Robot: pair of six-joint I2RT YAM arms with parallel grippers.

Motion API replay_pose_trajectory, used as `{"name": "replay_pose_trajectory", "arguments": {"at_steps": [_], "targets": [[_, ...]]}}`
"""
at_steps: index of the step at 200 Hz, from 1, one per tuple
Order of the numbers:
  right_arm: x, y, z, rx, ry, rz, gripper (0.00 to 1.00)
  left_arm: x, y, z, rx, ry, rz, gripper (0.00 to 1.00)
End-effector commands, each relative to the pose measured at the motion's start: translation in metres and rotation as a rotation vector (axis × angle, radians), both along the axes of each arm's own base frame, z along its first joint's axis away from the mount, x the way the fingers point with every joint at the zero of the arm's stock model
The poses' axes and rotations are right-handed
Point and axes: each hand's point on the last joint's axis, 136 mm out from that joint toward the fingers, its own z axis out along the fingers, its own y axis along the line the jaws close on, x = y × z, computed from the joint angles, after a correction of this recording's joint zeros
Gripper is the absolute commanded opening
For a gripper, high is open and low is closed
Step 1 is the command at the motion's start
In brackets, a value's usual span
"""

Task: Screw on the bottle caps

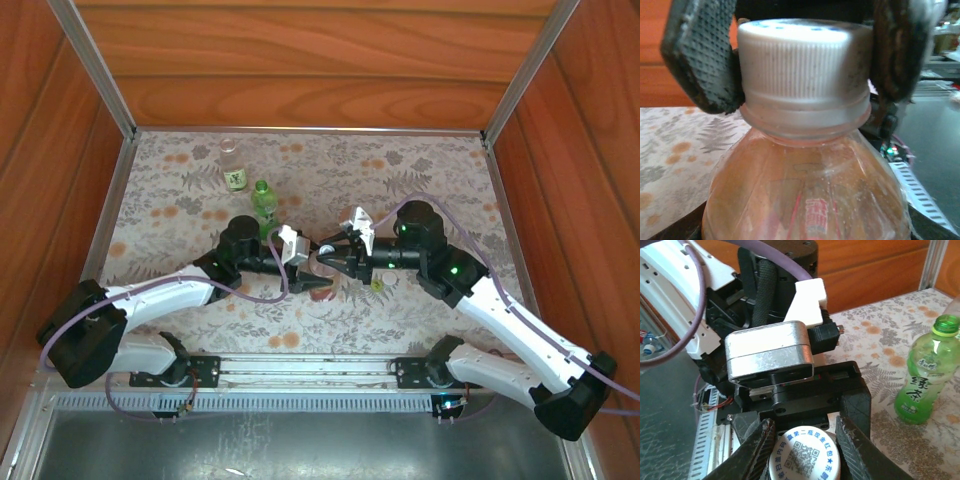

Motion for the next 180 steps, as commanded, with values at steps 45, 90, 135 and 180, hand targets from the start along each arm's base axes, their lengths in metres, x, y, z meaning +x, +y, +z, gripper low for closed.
{"name": "replay_pose_trajectory", "arguments": {"at_steps": [45, 90, 135, 180], "targets": [[0.106, -0.042, -0.015, 0.037, -0.020, -0.714, 0.13, 0.081, -0.007, 0.013, 0.025, -0.156, 0.505, 0.51], [0.134, -0.077, -0.037, -0.038, 0.018, -1.035, 0.13, 0.093, -0.012, 0.009, 0.050, -0.167, 0.587, 0.51], [0.135, -0.086, -0.052, -0.099, 0.084, -1.098, 0.11, 0.098, -0.015, 0.001, 0.073, -0.162, 0.605, 0.51], [0.104, -0.056, -0.018, -0.031, -0.007, -0.786, 0.53, 0.091, -0.011, -0.007, 0.086, -0.161, 0.565, 0.51]]}}
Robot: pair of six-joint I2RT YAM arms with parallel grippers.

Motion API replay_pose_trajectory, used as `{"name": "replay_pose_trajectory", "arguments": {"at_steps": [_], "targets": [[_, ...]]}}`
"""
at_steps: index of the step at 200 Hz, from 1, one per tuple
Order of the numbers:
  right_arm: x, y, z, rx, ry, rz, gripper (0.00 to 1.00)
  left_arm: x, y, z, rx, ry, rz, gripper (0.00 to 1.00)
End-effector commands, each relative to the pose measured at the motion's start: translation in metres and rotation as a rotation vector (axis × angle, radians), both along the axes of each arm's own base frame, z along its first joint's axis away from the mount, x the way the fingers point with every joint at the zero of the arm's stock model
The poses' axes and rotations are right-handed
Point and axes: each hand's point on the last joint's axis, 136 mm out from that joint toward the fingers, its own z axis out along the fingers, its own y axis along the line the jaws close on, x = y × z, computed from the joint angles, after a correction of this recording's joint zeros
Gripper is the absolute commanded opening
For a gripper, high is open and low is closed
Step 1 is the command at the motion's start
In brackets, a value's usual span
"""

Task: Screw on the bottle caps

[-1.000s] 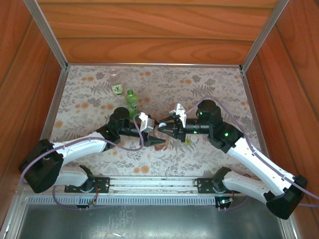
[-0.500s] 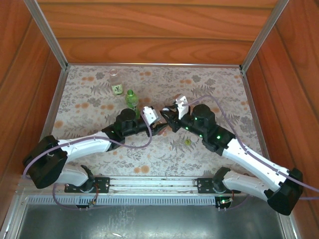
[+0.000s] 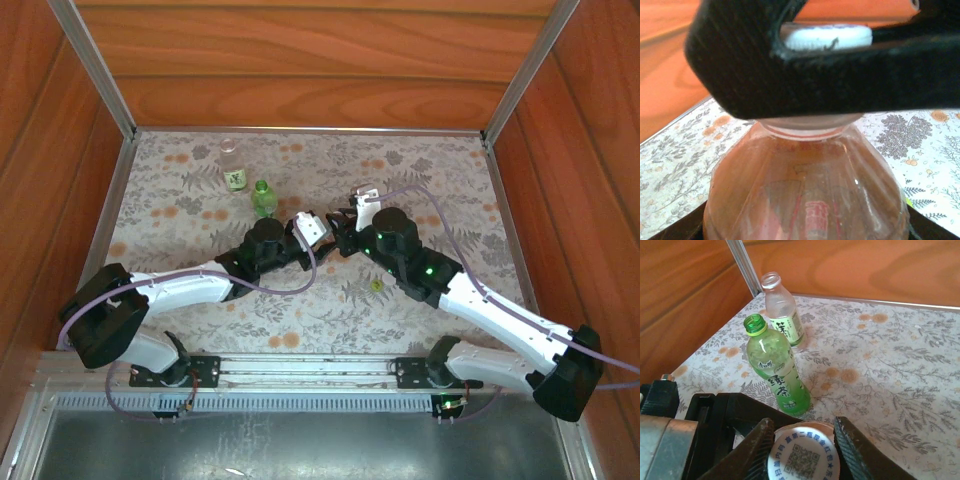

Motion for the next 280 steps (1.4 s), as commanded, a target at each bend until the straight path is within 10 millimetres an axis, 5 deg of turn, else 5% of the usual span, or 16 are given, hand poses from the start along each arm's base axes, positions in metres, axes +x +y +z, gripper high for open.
{"name": "replay_pose_trajectory", "arguments": {"at_steps": [1, 16, 33, 74, 153, 191, 204, 231, 251, 280], "targets": [[0.003, -0.029, 0.012, -0.067, -0.090, -0.036, 0.54, -0.006, 0.001, 0.021, -0.042, -0.058, -0.036, 0.51], [-0.018, -0.026, 0.025, -0.048, -0.125, 0.080, 0.70, -0.015, 0.005, 0.020, -0.072, -0.012, -0.107, 0.51], [-0.042, -0.025, 0.034, -0.047, -0.144, 0.210, 0.75, -0.033, 0.008, 0.025, -0.109, 0.030, -0.232, 0.51], [-0.067, -0.018, 0.047, -0.040, -0.099, 0.345, 0.73, -0.064, 0.010, 0.031, -0.125, 0.018, -0.406, 0.51], [-0.064, 0.022, 0.028, -0.054, -0.021, 0.508, 0.54, -0.063, 0.007, 0.032, -0.135, 0.048, -0.411, 0.51], [-0.050, 0.016, 0.022, -0.073, -0.054, 0.428, 0.22, -0.064, 0.006, 0.032, -0.144, 0.071, -0.409, 0.55], [-0.046, 0.012, 0.023, -0.067, -0.061, 0.393, 0.21, -0.057, 0.009, 0.030, -0.142, 0.071, -0.366, 0.77], [-0.018, -0.009, 0.021, -0.092, -0.092, 0.187, 0.22, -0.042, 0.022, 0.030, -0.160, 0.089, -0.225, 0.97], [0.009, -0.032, 0.015, -0.136, -0.114, 0.001, 0.23, -0.037, 0.045, 0.017, -0.164, 0.101, -0.086, 1.00], [0.049, -0.038, 0.010, -0.151, -0.137, -0.097, 0.24, -0.034, 0.083, 0.002, -0.185, 0.098, 0.088, 1.00]]}}
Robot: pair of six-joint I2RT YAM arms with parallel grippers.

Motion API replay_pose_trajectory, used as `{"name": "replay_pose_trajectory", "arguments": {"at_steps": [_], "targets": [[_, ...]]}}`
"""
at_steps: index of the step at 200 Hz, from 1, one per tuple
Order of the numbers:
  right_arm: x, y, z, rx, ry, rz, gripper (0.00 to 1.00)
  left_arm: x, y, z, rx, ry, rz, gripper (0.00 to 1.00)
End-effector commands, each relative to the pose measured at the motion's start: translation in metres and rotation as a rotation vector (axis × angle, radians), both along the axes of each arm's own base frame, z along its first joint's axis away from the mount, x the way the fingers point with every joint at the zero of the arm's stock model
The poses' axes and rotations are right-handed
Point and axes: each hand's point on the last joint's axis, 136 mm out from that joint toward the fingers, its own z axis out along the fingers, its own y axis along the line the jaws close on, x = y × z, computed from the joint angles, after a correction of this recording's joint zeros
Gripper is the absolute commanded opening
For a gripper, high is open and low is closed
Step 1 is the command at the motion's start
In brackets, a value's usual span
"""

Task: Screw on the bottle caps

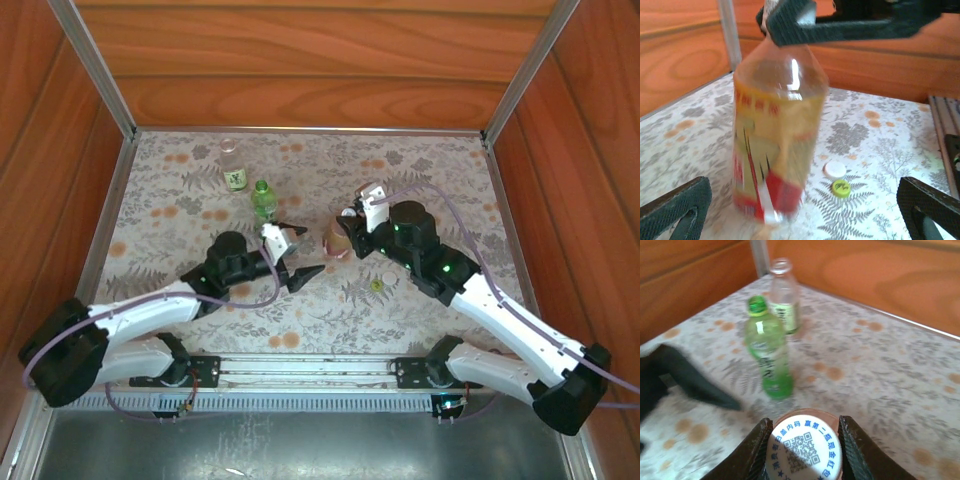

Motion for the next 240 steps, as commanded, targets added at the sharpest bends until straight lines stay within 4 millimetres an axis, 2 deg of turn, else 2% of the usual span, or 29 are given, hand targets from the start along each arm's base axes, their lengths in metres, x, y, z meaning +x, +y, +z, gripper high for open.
{"name": "replay_pose_trajectory", "arguments": {"at_steps": [1, 23, 44, 66, 88, 91, 96, 115, 138, 162, 179, 201, 227, 240], "targets": [[0.047, -0.018, 0.007, 0.011, -0.074, -0.186, 0.24, 0.013, 0.031, -0.006, -0.031, 0.014, 0.197, 1.00], [0.087, -0.016, 0.006, 0.021, -0.085, -0.220, 0.24, 0.013, 0.058, -0.020, -0.042, 0.020, 0.304, 1.00], [0.128, -0.012, 0.000, 0.033, -0.056, -0.230, 0.24, 0.011, 0.076, -0.029, -0.052, 0.022, 0.365, 1.00], [0.172, -0.012, -0.012, 0.030, -0.031, -0.254, 0.24, 0.008, 0.082, -0.031, -0.053, 0.011, 0.371, 1.00], [0.203, -0.013, -0.024, 0.019, 0.018, -0.282, 0.27, 0.009, 0.083, -0.033, -0.044, 0.005, 0.381, 1.00], [0.206, -0.014, -0.021, 0.017, 0.016, -0.286, 0.27, 0.009, 0.083, -0.034, -0.041, 0.006, 0.381, 1.00], [0.214, -0.012, -0.040, -0.010, 0.053, -0.290, 0.28, 0.010, 0.083, -0.034, -0.039, 0.003, 0.382, 1.00], [0.232, -0.010, -0.061, -0.005, 0.094, -0.284, 0.28, 0.012, 0.085, -0.036, -0.027, -0.006, 0.394, 1.00], [0.244, -0.009, -0.082, -0.023, 0.117, -0.285, 0.29, 0.012, 0.086, -0.036, -0.026, -0.008, 0.394, 1.00], [0.246, -0.008, -0.100, -0.035, 0.149, -0.271, 0.29, 0.011, 0.085, -0.037, -0.025, -0.008, 0.387, 1.00], [0.243, -0.009, -0.105, -0.050, 0.159, -0.265, 0.34, 0.012, 0.085, -0.039, -0.014, -0.006, 0.387, 1.00], [0.239, -0.011, -0.096, -0.051, 0.136, -0.259, 0.52, 0.017, 0.085, -0.044, 0.010, -0.001, 0.393, 1.00], [0.232, -0.012, -0.069, -0.050, 0.084, -0.235, 0.78, 0.032, 0.092, -0.044, 0.033, -0.003, 0.423, 1.00], [0.227, -0.013, -0.055, -0.053, 0.063, -0.223, 0.86, 0.041, 0.101, -0.046, 0.030, 0.017, 0.435, 1.00]]}}
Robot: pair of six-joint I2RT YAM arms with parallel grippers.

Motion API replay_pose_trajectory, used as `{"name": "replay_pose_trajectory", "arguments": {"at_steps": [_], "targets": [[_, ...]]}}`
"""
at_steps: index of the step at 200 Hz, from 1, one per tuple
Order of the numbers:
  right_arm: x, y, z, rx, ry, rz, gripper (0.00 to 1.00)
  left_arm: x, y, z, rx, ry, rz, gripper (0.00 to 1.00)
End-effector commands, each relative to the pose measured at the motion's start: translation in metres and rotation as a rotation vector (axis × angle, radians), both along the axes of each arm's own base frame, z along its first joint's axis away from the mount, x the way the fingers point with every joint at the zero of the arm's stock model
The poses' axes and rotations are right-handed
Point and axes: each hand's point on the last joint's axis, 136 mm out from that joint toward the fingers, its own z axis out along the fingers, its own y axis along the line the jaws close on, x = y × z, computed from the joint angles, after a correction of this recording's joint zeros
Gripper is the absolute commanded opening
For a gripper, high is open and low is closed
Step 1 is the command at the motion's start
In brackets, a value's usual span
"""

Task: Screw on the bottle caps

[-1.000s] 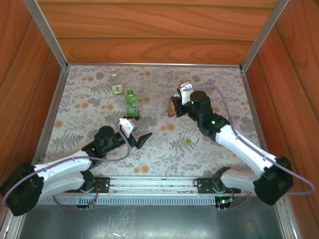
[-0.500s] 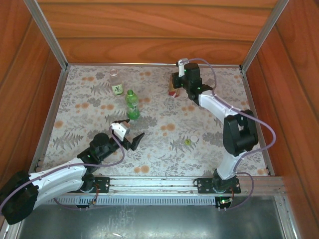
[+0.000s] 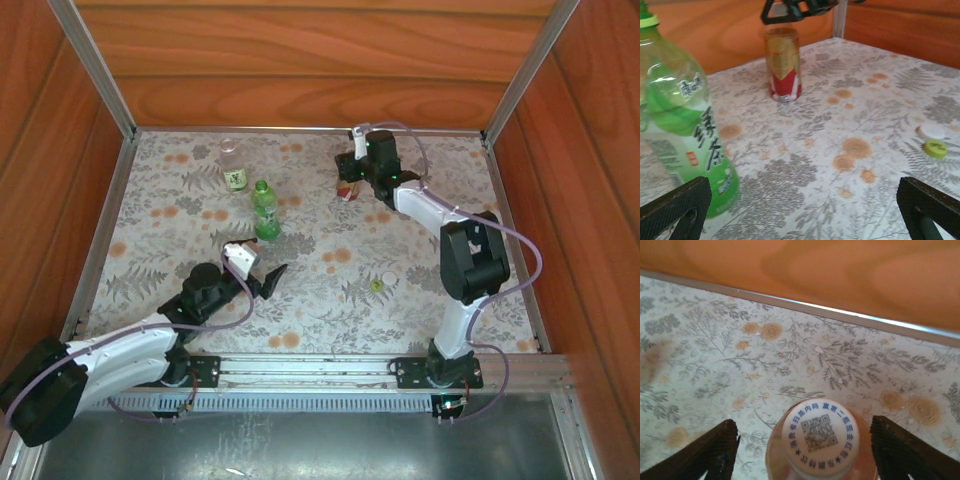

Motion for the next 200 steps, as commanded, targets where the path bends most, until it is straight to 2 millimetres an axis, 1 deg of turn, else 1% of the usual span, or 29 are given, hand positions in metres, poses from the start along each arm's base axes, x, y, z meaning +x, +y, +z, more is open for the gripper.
{"name": "replay_pose_trajectory", "arguments": {"at_steps": [1, 10, 18, 20, 24, 26, 27, 32, 52, 77, 87, 114, 128, 165, 183, 200], "targets": [[-0.012, -0.004, 0.040, 0.004, -0.066, 0.034, 0.86, 0.017, 0.009, 0.013, -0.017, -0.019, 0.015, 1.00], [-0.019, -0.005, 0.049, 0.002, -0.072, 0.046, 0.90, 0.024, 0.017, 0.013, -0.026, -0.012, 0.033, 1.00], [-0.026, -0.006, 0.056, 0.008, -0.083, 0.059, 0.90, 0.028, 0.021, 0.015, -0.027, -0.014, 0.042, 1.00], [-0.028, -0.005, 0.059, 0.012, -0.086, 0.065, 0.93, 0.029, 0.022, 0.015, -0.028, -0.015, 0.043, 1.00], [-0.033, -0.005, 0.062, 0.017, -0.090, 0.075, 0.95, 0.030, 0.024, 0.016, -0.028, -0.018, 0.045, 1.00], [-0.034, -0.005, 0.059, 0.017, -0.084, 0.079, 0.95, 0.032, 0.025, 0.017, -0.027, -0.021, 0.048, 1.00], [-0.037, -0.005, 0.066, 0.022, -0.097, 0.082, 0.95, 0.032, 0.026, 0.018, -0.026, -0.023, 0.048, 1.00], [-0.044, -0.005, 0.075, 0.034, -0.112, 0.097, 0.96, 0.034, 0.027, 0.019, -0.022, -0.031, 0.047, 1.00], [-0.068, -0.007, 0.089, 0.038, -0.139, 0.123, 0.98, 0.044, 0.033, 0.024, -0.008, -0.046, 0.036, 1.00], [-0.100, -0.006, 0.102, 0.056, -0.153, 0.159, 0.98, 0.058, 0.033, 0.034, -0.034, -0.051, -0.010, 1.00], [-0.112, -0.002, 0.105, 0.068, -0.153, 0.186, 0.98, 0.064, 0.031, 0.037, -0.033, -0.061, -0.022, 1.00], [-0.139, 0.001, 0.113, 0.079, -0.162, 0.223, 0.98, 0.084, 0.028, 0.046, -0.026, -0.097, -0.039, 1.00], [-0.148, 0.001, 0.116, 0.084, -0.161, 0.234, 0.98, 0.094, 0.025, 0.050, -0.030, -0.121, -0.053, 1.00], [-0.165, -0.002, 0.117, 0.096, -0.141, 0.250, 0.98, 0.116, 0.021, 0.050, -0.046, -0.147, -0.088, 1.00], [-0.167, -0.005, 0.116, 0.110, -0.132, 0.234, 0.97, 0.127, 0.020, 0.044, -0.063, -0.137, -0.095, 1.00], [-0.166, -0.009, 0.110, 0.113, -0.124, 0.204, 0.97, 0.136, 0.020, 0.037, -0.065, -0.133, -0.093, 1.00]]}}
